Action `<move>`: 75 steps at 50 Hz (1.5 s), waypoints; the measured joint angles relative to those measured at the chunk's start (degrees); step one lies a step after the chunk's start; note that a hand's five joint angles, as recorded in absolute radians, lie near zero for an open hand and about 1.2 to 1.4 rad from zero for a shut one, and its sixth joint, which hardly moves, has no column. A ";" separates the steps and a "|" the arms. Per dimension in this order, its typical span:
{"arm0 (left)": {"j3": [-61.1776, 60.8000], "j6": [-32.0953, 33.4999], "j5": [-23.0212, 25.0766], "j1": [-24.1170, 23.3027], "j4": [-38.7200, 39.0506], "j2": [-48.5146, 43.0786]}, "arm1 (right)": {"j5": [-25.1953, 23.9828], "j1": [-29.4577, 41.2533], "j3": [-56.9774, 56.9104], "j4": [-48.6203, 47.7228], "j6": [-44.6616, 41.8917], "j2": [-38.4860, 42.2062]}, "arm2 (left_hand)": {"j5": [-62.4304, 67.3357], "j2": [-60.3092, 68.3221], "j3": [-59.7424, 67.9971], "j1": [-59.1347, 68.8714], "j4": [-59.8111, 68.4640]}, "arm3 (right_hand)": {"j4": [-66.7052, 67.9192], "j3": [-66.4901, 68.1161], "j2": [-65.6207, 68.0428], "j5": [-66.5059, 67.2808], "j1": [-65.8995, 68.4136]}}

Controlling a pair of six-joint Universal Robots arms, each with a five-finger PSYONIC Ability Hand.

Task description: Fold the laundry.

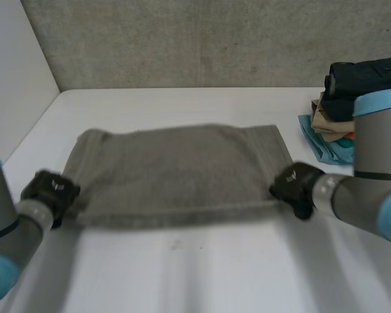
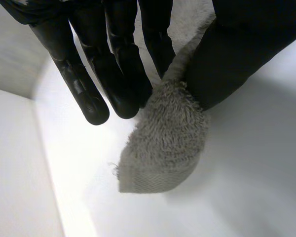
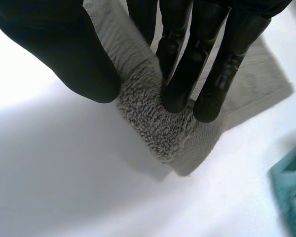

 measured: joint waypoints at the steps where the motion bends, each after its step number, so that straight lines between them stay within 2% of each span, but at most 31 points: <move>1: -1.86 1.22 0.02 0.47 -3.81 2.32 | 0.06 -0.46 2.93 2.71 -2.25 -2.60 | 0.00 0.00 0.00 0.00 0.00 | 0.00 0.00 0.00 0.00 0.00; 4: -4.07 2.36 0.06 1.08 -8.14 5.08 | 0.10 -0.99 6.28 5.24 -5.13 -5.42 | 0.00 0.00 0.00 0.00 0.00 | 0.00 0.00 0.00 0.00 0.00; 5: -6.59 3.96 0.17 1.76 -12.79 8.55 | 0.10 -1.32 8.10 6.53 -6.81 -6.87 | 0.00 0.00 0.00 0.00 0.00 | 0.00 0.00 0.00 0.00 0.00; 7: -8.99 6.39 0.35 2.43 -16.78 12.55 | 0.06 -2.75 13.80 9.80 -12.72 -11.45 | 0.00 0.00 0.00 0.00 0.00 | 0.00 0.00 0.00 0.00 0.00; 11: -10.17 9.46 0.57 2.96 -17.80 16.09 | -0.08 -3.97 16.85 10.76 -16.35 -14.01 | 0.00 0.00 0.00 0.00 0.00 | 0.00 0.00 0.00 0.00 0.00; 14: -8.99 11.38 0.65 3.00 -13.64 16.96 | -0.01 -4.32 16.14 8.63 -16.15 -13.85 | 0.00 0.00 0.00 0.00 0.00 | 0.00 0.00 0.01 0.00 0.00; 18: -5.04 12.11 0.58 2.53 -4.28 13.28 | 0.98 -4.05 10.88 2.78 -12.63 -9.62 | 0.00 0.00 0.00 0.00 0.00 | 0.00 0.00 0.00 0.02 0.00; 20: -4.38 12.13 0.55 2.42 -3.00 12.46 | 1.18 -3.96 9.98 1.92 -12.10 -8.88 | 0.00 0.00 0.00 0.00 0.00 | 0.00 0.00 0.00 0.06 0.00; 21: -0.51 12.10 0.35 1.73 3.83 7.18 | 2.50 -3.04 4.83 -2.63 -9.34 -4.63 | 0.00 0.00 0.00 0.00 0.00 | 0.00 0.00 0.00 0.10 0.00; 23: 2.45 12.02 0.19 1.17 8.20 2.87 | 3.38 -1.93 0.93 -5.91 -7.76 -1.46 | 0.00 0.00 0.00 0.00 0.00 | 0.00 0.00 0.00 0.10 0.00; 24: 2.45 12.02 0.19 1.17 8.20 2.87 | 3.38 -1.93 0.93 -5.91 -7.76 -1.46 | 0.00 0.00 0.00 0.00 0.00 | 0.00 0.00 0.00 0.10 0.00; 27: 8.08 11.86 0.03 0.01 14.90 -5.31 | 4.61 0.48 -6.13 -12.07 -6.09 4.28 | 0.00 0.00 0.00 0.00 0.00 | 0.00 0.00 0.00 0.20 0.00; 33: 16.33 11.80 -0.13 -1.69 23.10 -15.62 | 5.79 2.61 -15.50 -21.53 -6.07 12.70 | 0.00 0.00 0.00 0.00 0.00 | 0.00 0.00 0.00 0.58 0.00; 38: 20.27 11.77 -0.21 -2.49 27.71 -20.09 | 6.30 3.09 -20.73 -26.12 -6.57 17.87 | 0.00 0.00 0.00 0.00 0.00 | 0.00 0.00 0.00 0.58 0.00; 40: 22.48 11.74 -0.22 -3.25 30.68 -22.84 | 6.61 3.18 -24.25 -28.21 -6.85 21.52 | -1.97 -4.77 -4.58 -1.81 -4.95 | -1.90 -1.77 -1.94 -0.94 -0.92; 42: 23.45 11.74 -0.28 -3.80 32.05 -24.16 | 6.90 3.20 -25.92 -28.84 -6.87 23.21 | -4.39 -8.40 -7.18 -4.35 -7.59 | -10.88 -11.89 -11.53 -9.23 -9.06; 43: 24.07 11.73 -0.42 -4.32 32.93 -25.05 | 7.60 3.20 -27.97 -29.34 -6.65 25.20 | -32.66 -35.87 -35.23 -37.01 -36.32 | -33.81 -33.76 -34.99 -31.86 -31.67; 44: 24.26 11.74 -0.47 -4.56 33.22 -25.34 | 7.85 3.20 -28.41 -29.42 -6.48 25.56 | -33.88 -37.08 -36.41 -38.35 -37.54 | -33.81 -33.76 -34.99 -31.86 -31.67; 45: 24.43 11.74 -0.62 -4.93 33.53 -25.69 | 8.33 3.18 -29.03 -29.48 -5.94 25.95 | -45.34 -49.51 -47.97 -49.83 -49.31 | -48.91 -48.82 -48.74 -46.95 -42.19; 46: 24.44 11.74 -0.69 -5.04 33.60 -25.77 | 8.46 3.17 -29.13 -29.49 -5.70 25.97 | -49.90 -53.53 -52.91 -53.38 -54.09 | -48.91 -48.82 -48.74 -46.95 -42.19; 48: 24.35 11.75 -1.12 -5.69 33.81 -25.93 | 9.08 3.07 -29.14 -29.43 -3.46 25.12 | -52.81 -56.83 -56.21 -54.19 -57.04 | -54.59 -55.06 -54.05 -52.34 -44.75; 51: 23.32 11.74 -2.29 -6.36 33.48 -25.28 | 9.44 2.88 -28.06 -29.20 -0.10 22.91 | -52.83 -57.22 -56.42 -54.19 -57.23 | -54.85 -55.80 -54.34 -52.59 -44.75; 56: 19.80 11.09 -4.56 -6.67 32.72 -21.89 | 8.57 2.17 -20.80 -27.26 9.91 13.23 | -52.83 -57.23 -56.42 -54.19 -57.23 | -54.85 -55.80 -54.34 -52.59 -44.75; 59: 17.07 9.72 -5.44 -6.67 32.40 -19.28 | 6.68 1.15 -16.07 -24.96 13.59 8.83 | -52.84 -57.24 -56.42 -54.19 -57.23 | -54.85 -55.80 -54.34 -52.59 -44.75; 61: 12.23 5.80 -6.09 -6.61 31.91 -14.80 | 2.61 -1.27 -8.69 -20.48 17.50 3.89 | -52.82 -57.24 -56.42 -54.19 -57.23 | -54.85 -55.80 -54.34 -52.60 -44.76; 66: 6.27 -2.24 -5.73 -6.44 30.57 -9.35 | -2.86 -4.62 0.09 -16.27 19.96 0.85 | -52.83 -57.25 -56.42 -54.19 -57.23 | -54.85 -55.79 -54.34 -52.59 -44.76; 71: 2.69 -10.58 -4.06 -6.33 27.41 -6.00 | -5.85 -6.66 6.04 -18.18 20.26 0.82 | -52.84 -57.25 -56.42 -54.19 -57.23 | -54.61 -55.04 -54.21 -52.33 -44.47; 73: 2.05 -13.26 -3.15 -6.34 25.59 -5.34 | -6.29 -7.13 7.44 -20.61 20.06 1.69 | -52.86 -57.25 -56.42 -54.19 -57.23 | -51.05 -50.04 -49.95 -48.73 -42.20; 75: 1.86 -14.95 -2.40 -6.37 23.94 -5.08 | -6.31 -7.39 8.03 -23.46 19.76 3.17 | -52.83 -57.25 -56.42 -54.19 -57.23 | -41.74 -41.18 -40.92 -40.44 -33.49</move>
